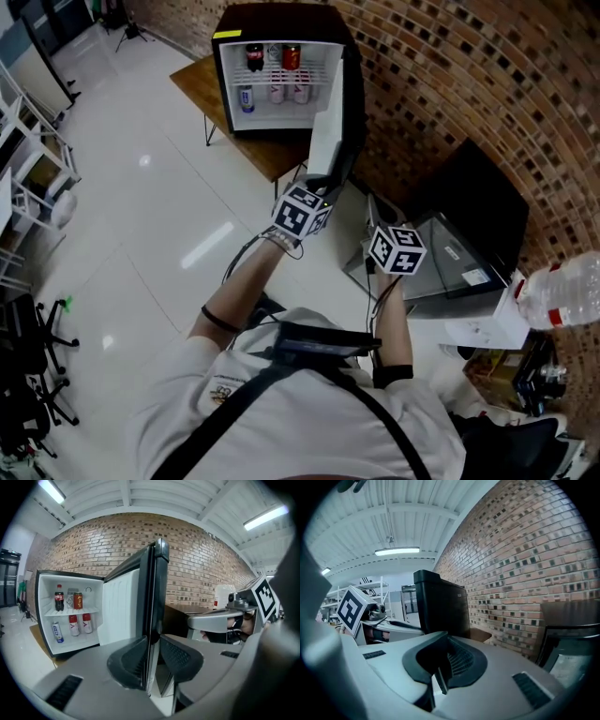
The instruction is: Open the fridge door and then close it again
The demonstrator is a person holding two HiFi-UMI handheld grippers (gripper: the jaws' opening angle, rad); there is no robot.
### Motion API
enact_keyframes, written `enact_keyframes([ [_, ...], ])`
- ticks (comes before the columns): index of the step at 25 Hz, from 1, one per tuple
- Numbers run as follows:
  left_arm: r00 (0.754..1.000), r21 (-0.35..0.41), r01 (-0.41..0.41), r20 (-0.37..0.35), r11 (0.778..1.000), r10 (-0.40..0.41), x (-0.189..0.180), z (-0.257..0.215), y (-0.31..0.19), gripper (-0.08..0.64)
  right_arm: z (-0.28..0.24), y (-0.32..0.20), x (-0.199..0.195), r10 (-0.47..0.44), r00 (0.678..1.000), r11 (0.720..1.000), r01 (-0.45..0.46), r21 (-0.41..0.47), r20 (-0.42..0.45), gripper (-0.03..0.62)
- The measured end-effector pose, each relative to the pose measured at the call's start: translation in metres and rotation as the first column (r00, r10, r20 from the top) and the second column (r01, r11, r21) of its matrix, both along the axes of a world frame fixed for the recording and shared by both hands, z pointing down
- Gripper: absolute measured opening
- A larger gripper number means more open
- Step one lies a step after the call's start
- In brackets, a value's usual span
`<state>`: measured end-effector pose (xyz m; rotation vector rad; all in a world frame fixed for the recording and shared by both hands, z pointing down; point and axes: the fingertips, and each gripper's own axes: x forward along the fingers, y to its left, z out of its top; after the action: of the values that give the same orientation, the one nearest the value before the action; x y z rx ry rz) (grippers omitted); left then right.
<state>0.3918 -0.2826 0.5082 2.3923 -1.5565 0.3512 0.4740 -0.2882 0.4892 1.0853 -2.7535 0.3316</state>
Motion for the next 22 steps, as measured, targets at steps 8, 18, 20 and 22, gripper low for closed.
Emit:
enact_keyframes([
  [8,0.998,0.039,0.009,-0.060,0.999,-0.006,0.004,-0.012,0.010,0.086,0.001,0.007,-0.009,-0.014,1.000,1.000,0.014,-0.005,0.012,0.009],
  [18,0.960,0.055,0.268,-0.100,0.962,-0.262,-0.088,-0.001,0.068,0.002,0.015,0.032,-0.064,-0.125,0.991,0.991,0.126,-0.051,0.039,0.009],
  [20,0.938,0.064,0.338,-0.106,0.939,-0.330,-0.111,0.001,0.080,0.002,0.018,0.039,-0.074,-0.149,0.988,0.987,0.151,-0.057,0.044,0.009],
  [22,0.916,0.071,0.395,-0.104,0.916,-0.387,-0.132,0.002,0.093,0.002,0.019,0.044,-0.084,-0.168,0.984,0.983,0.171,-0.064,0.051,0.009],
])
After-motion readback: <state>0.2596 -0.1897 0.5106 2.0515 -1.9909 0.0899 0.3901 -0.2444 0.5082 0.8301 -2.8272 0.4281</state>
